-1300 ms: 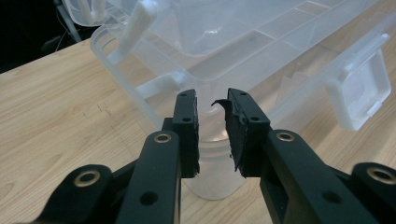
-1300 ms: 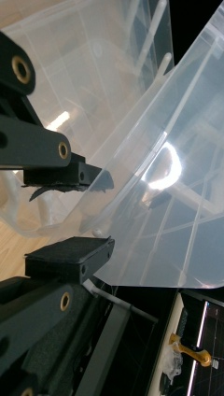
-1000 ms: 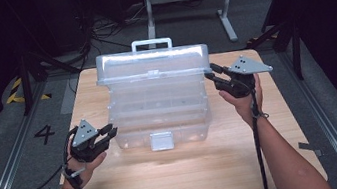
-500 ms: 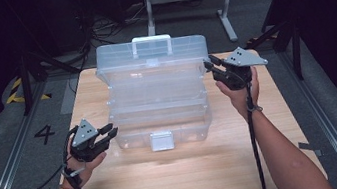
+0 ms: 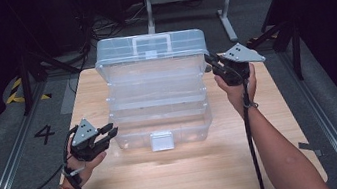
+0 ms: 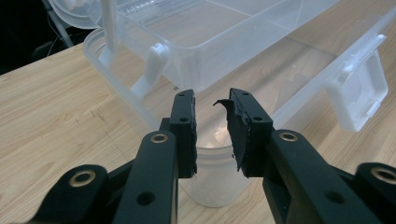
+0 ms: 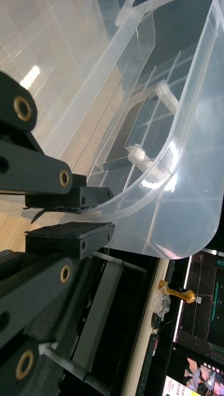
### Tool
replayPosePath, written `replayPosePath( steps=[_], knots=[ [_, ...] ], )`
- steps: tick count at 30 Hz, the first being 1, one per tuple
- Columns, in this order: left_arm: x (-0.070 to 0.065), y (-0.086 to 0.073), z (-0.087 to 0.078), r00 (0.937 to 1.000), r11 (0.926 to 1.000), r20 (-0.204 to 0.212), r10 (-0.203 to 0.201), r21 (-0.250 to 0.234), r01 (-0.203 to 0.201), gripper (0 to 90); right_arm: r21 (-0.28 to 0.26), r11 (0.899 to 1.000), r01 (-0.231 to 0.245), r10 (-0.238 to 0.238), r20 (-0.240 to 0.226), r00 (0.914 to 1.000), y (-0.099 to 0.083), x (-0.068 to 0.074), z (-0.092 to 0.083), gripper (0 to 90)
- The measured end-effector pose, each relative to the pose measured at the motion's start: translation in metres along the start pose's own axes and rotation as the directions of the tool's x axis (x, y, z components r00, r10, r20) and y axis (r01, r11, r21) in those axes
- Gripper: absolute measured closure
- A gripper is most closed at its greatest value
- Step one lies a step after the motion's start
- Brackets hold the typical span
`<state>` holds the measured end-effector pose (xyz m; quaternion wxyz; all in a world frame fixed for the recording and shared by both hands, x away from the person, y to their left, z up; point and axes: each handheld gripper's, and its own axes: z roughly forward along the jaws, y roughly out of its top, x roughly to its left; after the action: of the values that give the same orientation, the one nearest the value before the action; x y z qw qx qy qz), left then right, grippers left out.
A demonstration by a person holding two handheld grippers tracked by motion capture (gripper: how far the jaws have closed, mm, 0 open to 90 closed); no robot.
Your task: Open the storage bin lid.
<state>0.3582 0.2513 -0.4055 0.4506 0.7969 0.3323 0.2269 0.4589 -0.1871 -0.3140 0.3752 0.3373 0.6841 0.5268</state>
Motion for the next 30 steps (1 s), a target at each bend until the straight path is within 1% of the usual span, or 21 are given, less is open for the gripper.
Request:
replayPosePath(
  steps=[1, 4, 5, 13, 19, 25, 26, 28, 30],
  knots=[
    [0.001, 0.0, 0.0, 1.0, 1.0, 0.0, 0.004, 0.003, -0.004, 72.6, 0.0, 1.0, 0.0, 0.0, -0.001, 1.0, 0.0, 0.0, 0.001, 82.1],
    [0.002, -0.001, 0.001, 1.0, 1.0, 0.003, -0.005, 0.001, 0.005, 72.5, 0.0, 1.0, 0.005, -0.005, 0.002, 1.0, 0.0, -0.002, 0.001, 82.7],
    [0.003, -0.001, 0.001, 1.0, 1.0, 0.003, -0.001, 0.001, 0.001, 72.5, 0.002, 1.0, 0.006, -0.006, 0.002, 1.0, 0.001, -0.002, 0.002, 83.3],
    [0.002, -0.001, 0.001, 1.0, 1.0, 0.007, -0.003, -0.001, 0.003, 72.6, -0.004, 1.0, 0.011, -0.011, 0.01, 0.9999, 0.001, -0.002, 0.004, 84.2],
    [0.002, -0.001, 0.001, 1.0, 1.0, 0.01, -0.002, -0.002, 0.002, 72.6, 0.009, 1.0, 0.015, -0.015, 0.008, 0.9999, 0.004, -0.005, 0.007, 84.4],
    [0.003, -0.002, 0.002, 0.9998, 1.0, 0.019, -0.006, -0.007, 0.006, 72.6, 0.019, 1.0, 0.003, -0.003, 0.002, 1.0, 0.007, -0.009, 0.012, 84.5],
    [0.003, -0.002, 0.003, 0.9998, 1.0, 0.018, 0.0, -0.007, 0.0, 72.6, 0.019, 1.0, 0.004, -0.004, 0.002, 1.0, 0.008, -0.01, 0.013, 84.5],
    [0.003, -0.002, 0.003, 0.9998, 1.0, 0.019, -0.001, -0.007, 0.002, 72.5, 0.019, 1.0, 0.002, -0.002, 0.003, 1.0, 0.008, -0.01, 0.014, 84.6],
    [0.003, -0.002, 0.003, 0.9998, 1.0, 0.019, -0.002, -0.008, 0.002, 72.5, 0.024, 1.0, -0.007, 0.008, -0.003, 1.0, 0.01, -0.012, 0.016, 84.6]
  ],
)
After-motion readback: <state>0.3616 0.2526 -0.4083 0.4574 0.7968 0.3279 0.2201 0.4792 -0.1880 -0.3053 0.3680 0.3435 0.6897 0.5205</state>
